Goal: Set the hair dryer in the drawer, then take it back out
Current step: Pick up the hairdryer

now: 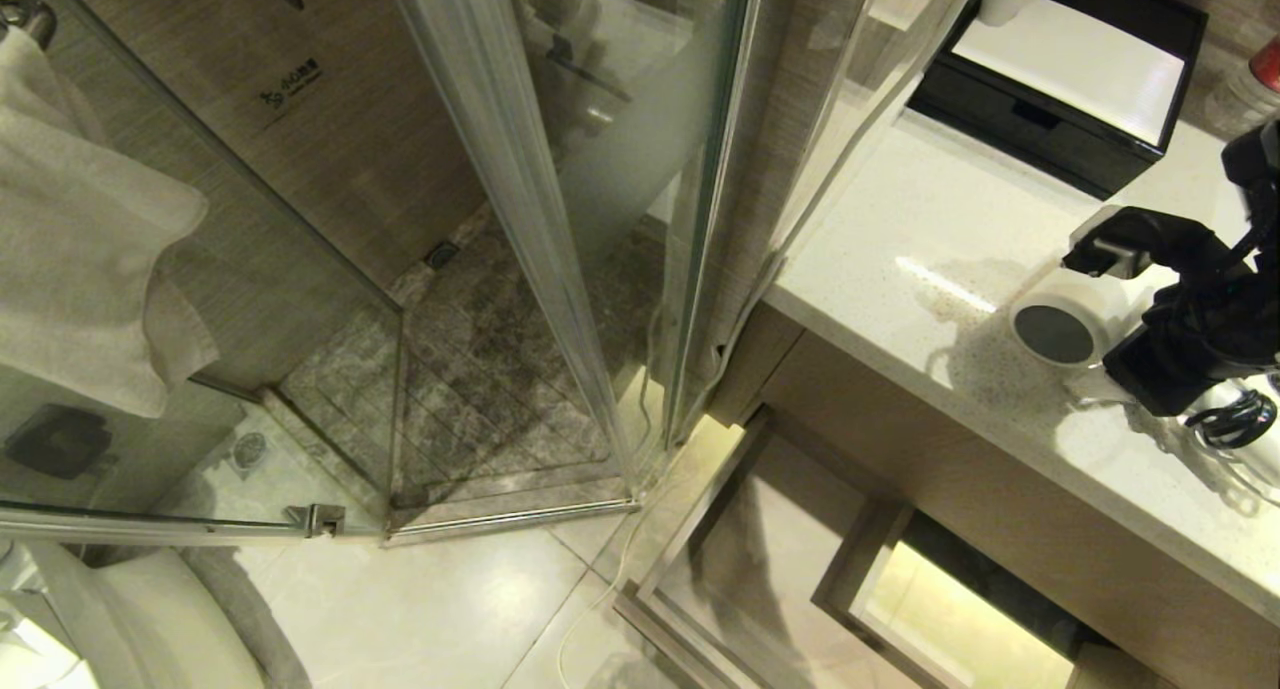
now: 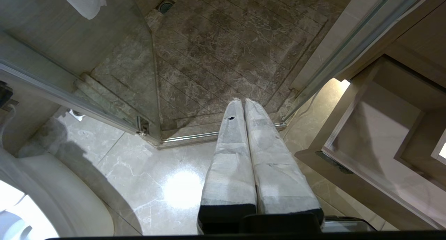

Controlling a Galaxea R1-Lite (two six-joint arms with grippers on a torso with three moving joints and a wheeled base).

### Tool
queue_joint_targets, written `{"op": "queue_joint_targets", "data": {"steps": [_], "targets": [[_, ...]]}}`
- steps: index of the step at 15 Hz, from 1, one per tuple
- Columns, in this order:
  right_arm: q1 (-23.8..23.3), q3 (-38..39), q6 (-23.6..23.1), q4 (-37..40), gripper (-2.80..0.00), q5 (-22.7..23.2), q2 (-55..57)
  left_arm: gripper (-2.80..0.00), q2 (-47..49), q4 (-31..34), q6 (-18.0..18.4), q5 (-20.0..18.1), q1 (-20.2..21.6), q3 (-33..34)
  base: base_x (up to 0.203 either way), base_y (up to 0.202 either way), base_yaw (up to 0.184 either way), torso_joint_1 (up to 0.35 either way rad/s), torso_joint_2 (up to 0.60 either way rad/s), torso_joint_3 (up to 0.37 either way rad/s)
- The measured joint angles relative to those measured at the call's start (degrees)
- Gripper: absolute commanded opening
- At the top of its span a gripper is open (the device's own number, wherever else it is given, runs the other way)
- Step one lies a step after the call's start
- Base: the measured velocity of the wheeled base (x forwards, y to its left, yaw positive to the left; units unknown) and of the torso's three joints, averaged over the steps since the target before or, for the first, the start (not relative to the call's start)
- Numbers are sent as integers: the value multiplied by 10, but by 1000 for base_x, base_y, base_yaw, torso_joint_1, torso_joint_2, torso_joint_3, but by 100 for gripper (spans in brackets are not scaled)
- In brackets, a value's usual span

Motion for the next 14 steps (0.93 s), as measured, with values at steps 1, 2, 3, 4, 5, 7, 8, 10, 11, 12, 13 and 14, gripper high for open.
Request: {"op": "queue_joint_targets", "data": {"steps": [1, 2, 3, 4, 5, 7, 8, 10, 11, 12, 13, 14], "targets": [[0, 2, 0, -7, -280, -1, -1, -280, 0, 0, 0, 0, 0, 0, 0, 0, 0, 0, 0, 0], [0, 6, 2, -14, -280, -1, -2, -280, 0, 0, 0, 0, 0, 0, 0, 0, 0, 0, 0, 0], [0, 10, 2, -18, -280, -1, -5, -280, 0, 0, 0, 0, 0, 0, 0, 0, 0, 0, 0, 0], [1, 14, 1, -18, -280, -1, -9, -280, 0, 0, 0, 0, 0, 0, 0, 0, 0, 0, 0, 0], [1, 19, 2, -18, -280, 0, -14, -280, 0, 0, 0, 0, 0, 0, 0, 0, 0, 0, 0, 0], [0, 29, 0, -17, -280, 1, -30, -280, 0, 0, 0, 0, 0, 0, 0, 0, 0, 0, 0, 0], [0, 35, 0, -17, -280, 1, -41, -280, 0, 0, 0, 0, 0, 0, 0, 0, 0, 0, 0, 0], [0, 47, 0, -18, -280, 0, -67, -280, 0, 0, 0, 0, 0, 0, 0, 0, 0, 0, 0, 0], [0, 54, 0, -18, -280, -1, -83, -280, 0, 0, 0, 0, 0, 0, 0, 0, 0, 0, 0, 0], [0, 60, 0, -18, -280, -2, -99, -280, 0, 0, 0, 0, 0, 0, 0, 0, 0, 0, 0, 0], [-2, 67, 0, -17, -280, -3, -116, -280, 0, 0, 0, 0, 0, 0, 0, 0, 0, 0, 0, 0], [-3, 75, 0, -16, -280, -4, -132, -280, 0, 0, 0, 0, 0, 0, 0, 0, 0, 0, 0, 0]]}}
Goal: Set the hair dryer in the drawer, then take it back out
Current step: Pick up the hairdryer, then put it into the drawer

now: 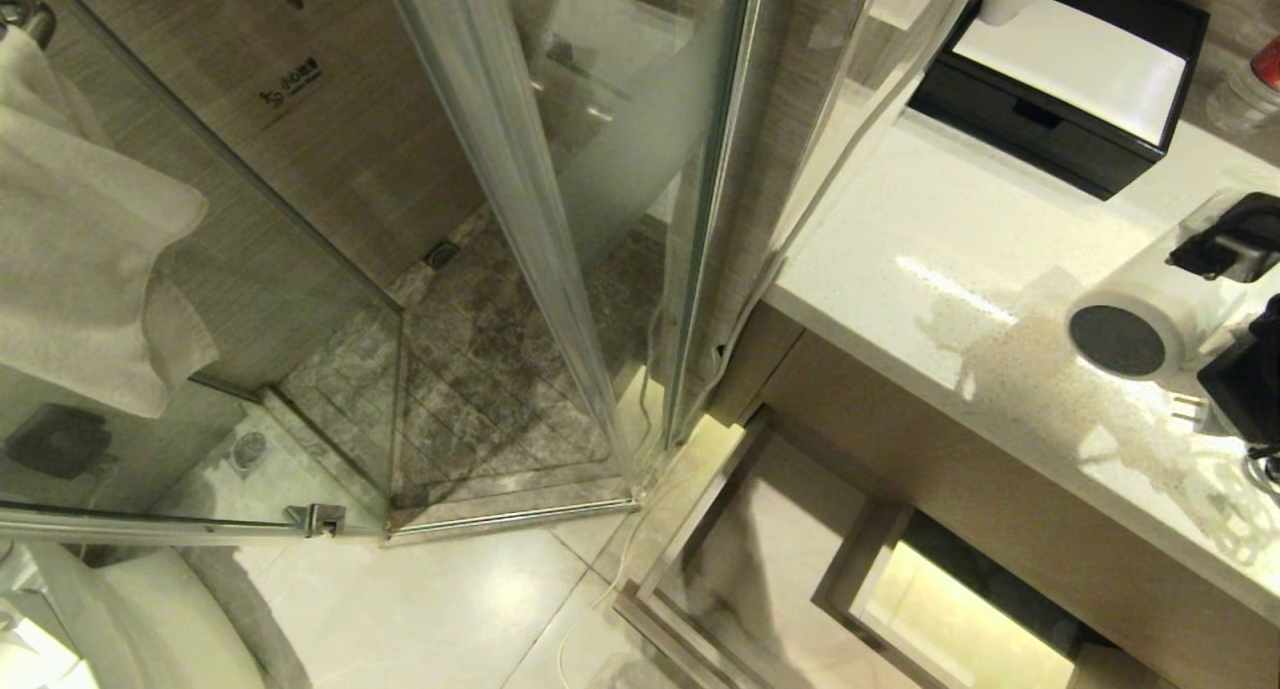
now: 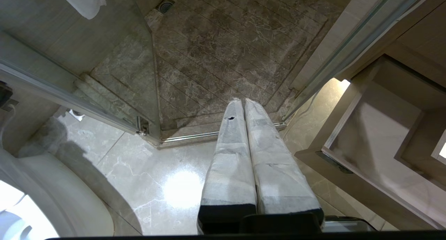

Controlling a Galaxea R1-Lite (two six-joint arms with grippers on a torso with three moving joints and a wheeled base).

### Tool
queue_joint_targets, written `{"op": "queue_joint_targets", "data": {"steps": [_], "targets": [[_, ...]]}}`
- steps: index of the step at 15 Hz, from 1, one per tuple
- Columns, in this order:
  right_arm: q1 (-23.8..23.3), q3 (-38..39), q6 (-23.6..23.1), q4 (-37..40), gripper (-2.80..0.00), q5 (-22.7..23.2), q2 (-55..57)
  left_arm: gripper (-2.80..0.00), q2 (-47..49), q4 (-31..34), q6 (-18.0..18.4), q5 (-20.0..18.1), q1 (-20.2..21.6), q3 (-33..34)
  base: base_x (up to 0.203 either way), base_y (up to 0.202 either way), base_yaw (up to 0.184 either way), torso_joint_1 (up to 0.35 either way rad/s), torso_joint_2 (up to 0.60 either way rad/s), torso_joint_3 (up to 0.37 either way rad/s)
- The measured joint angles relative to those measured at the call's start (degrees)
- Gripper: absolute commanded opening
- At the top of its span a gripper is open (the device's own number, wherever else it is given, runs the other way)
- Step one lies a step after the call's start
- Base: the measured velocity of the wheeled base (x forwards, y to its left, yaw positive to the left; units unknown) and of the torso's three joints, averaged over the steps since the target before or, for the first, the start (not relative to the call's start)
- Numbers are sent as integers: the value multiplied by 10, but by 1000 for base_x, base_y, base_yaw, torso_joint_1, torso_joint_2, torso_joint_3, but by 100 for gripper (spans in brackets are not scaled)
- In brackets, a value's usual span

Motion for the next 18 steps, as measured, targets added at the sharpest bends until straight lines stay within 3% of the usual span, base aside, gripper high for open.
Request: {"op": "queue_joint_targets", "data": {"steps": [3, 11, 18], "targets": [[-2, 30, 2, -2, -280, 0, -47, -280, 0, 0, 0, 0, 0, 0, 0, 0, 0, -128, 104, -32], [-16, 129, 3, -12, -280, 0, -188, -280, 0, 0, 0, 0, 0, 0, 0, 0, 0, -304, 153, -148], [-35, 249, 4, -165, -280, -1, -266, -280, 0, 0, 0, 0, 0, 0, 0, 0, 0, -257, 44, -220]]}}
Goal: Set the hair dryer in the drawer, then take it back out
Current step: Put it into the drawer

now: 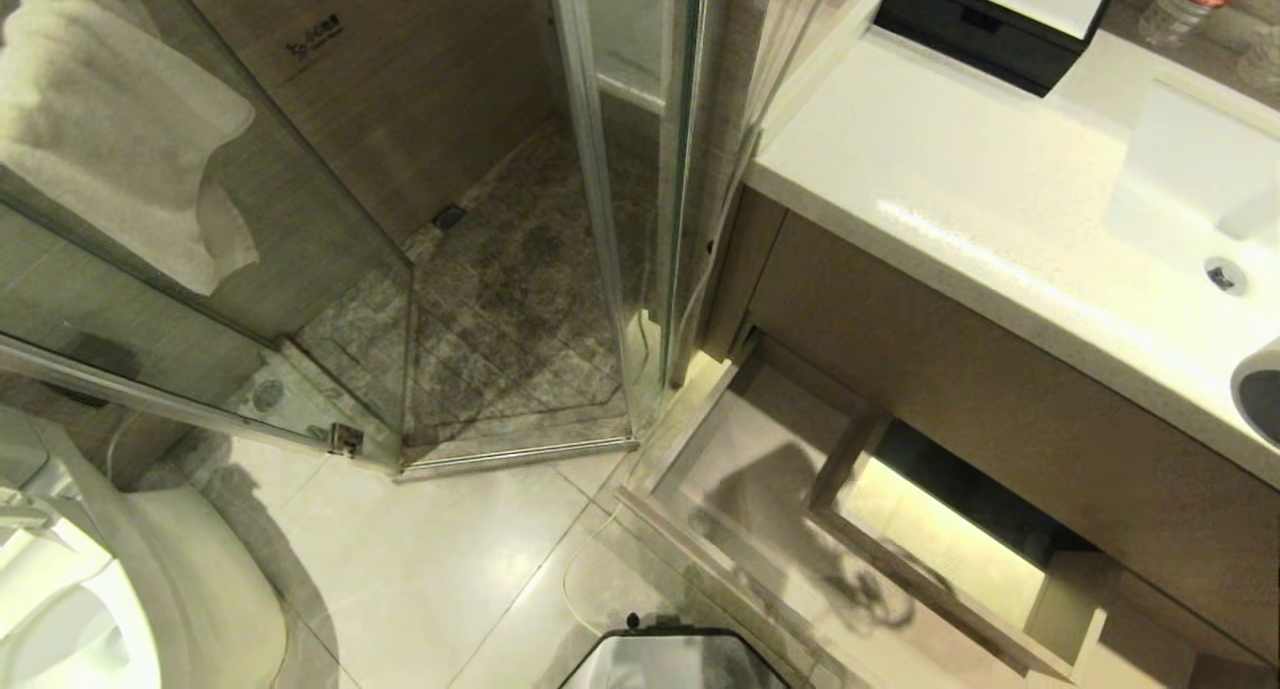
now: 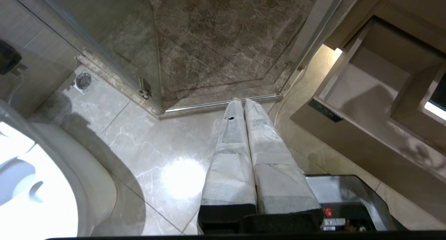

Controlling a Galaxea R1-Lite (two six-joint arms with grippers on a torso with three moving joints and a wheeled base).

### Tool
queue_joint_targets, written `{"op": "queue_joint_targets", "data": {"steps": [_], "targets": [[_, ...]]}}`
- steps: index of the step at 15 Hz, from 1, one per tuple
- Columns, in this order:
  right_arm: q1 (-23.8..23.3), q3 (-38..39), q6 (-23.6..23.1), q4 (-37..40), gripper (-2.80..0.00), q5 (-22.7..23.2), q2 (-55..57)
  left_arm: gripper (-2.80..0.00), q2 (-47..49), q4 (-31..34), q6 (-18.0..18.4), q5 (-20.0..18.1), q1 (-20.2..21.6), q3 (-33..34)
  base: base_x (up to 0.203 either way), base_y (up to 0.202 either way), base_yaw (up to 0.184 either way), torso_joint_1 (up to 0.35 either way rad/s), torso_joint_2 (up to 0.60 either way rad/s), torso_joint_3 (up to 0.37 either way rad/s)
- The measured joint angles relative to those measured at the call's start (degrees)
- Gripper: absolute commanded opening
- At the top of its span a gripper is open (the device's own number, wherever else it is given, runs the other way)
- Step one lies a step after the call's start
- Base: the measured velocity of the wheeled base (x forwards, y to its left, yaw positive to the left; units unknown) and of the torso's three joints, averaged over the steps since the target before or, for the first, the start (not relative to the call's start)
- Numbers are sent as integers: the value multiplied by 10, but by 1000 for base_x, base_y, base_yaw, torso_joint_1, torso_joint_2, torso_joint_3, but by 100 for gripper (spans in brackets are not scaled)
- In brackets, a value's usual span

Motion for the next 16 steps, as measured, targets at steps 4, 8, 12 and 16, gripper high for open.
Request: {"op": "queue_joint_targets", "data": {"steps": [4, 8, 12, 16], "targets": [[-10, 4, 1, 31, -280, 0, -27, -280, 0, 0, 0, 0, 0, 0, 0, 0, 0, -225, -31, -259], [-16, 7, 9, 52, -280, 3, -73, -280, 0, 0, 0, 0, 0, 0, 0, 0, 0, -199, -98, -289], [-16, 9, 19, 68, -280, 0, -119, -280, 0, 0, 0, 0, 0, 0, 0, 0, 0, -150, -159, -314], [-16, 4, 17, 74, -280, 1, -149, -280, 0, 0, 0, 0, 0, 0, 0, 0, 0, -107, -225, -335]]}}
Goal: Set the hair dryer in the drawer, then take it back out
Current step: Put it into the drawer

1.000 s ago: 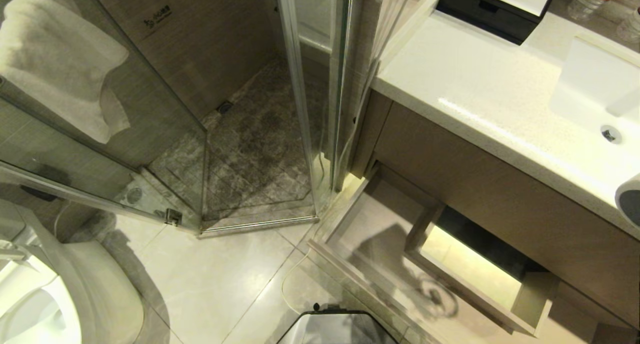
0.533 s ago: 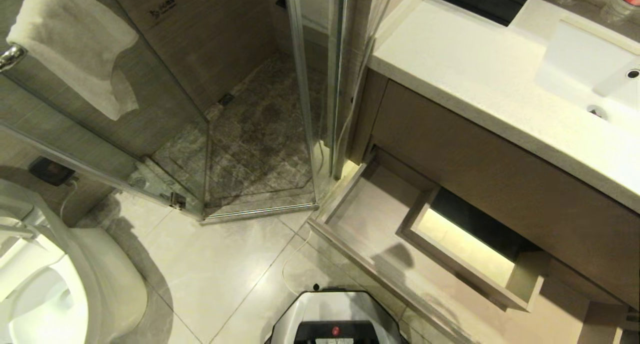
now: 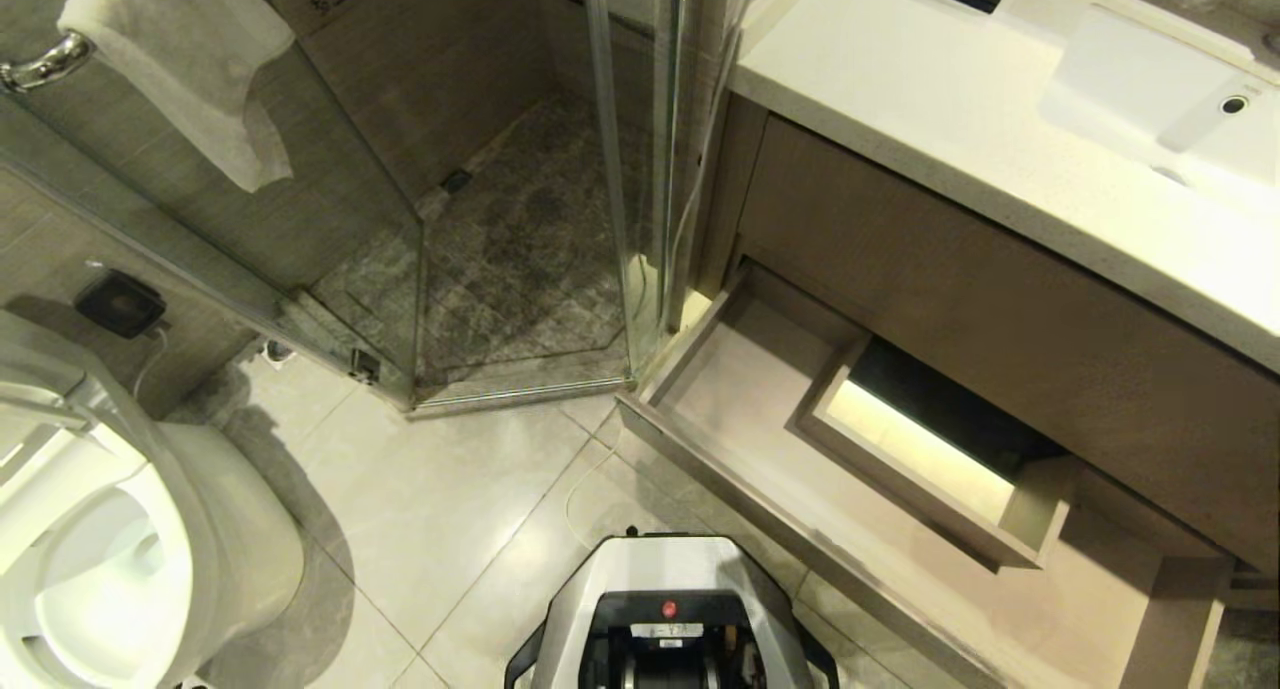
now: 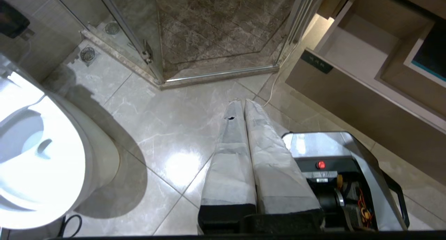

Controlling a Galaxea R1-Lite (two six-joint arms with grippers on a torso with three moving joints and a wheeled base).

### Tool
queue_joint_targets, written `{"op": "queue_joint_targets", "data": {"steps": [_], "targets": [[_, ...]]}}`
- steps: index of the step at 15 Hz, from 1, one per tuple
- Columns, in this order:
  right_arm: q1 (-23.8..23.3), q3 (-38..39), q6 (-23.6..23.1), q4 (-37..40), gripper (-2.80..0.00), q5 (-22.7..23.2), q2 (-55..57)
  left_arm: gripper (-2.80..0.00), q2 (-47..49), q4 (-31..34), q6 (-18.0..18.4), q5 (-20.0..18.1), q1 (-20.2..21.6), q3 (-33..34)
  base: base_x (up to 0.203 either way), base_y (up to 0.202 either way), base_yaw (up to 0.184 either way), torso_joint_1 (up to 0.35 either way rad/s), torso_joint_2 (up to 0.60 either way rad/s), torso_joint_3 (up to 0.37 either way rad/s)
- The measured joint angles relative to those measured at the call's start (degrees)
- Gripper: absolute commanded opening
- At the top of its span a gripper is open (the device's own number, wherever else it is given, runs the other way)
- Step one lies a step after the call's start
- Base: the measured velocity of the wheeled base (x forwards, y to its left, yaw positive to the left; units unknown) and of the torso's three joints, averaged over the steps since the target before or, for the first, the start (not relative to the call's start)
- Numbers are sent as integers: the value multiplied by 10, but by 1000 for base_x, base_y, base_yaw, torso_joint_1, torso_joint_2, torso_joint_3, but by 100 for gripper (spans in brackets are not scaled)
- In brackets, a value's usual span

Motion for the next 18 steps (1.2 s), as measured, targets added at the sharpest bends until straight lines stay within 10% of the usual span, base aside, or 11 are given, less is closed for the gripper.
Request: {"op": "queue_joint_targets", "data": {"steps": [9, 18], "targets": [[0, -31, 5, 77, -280, 8, -20, -280, 0, 0, 0, 0, 0, 0, 0, 1, -6, -11, -29, -41], [1, -65, 11, 132, -280, 30, -31, -280, 0, 0, 0, 0, 0, 0, 2, 9, -161, 1, 4, 2]]}}
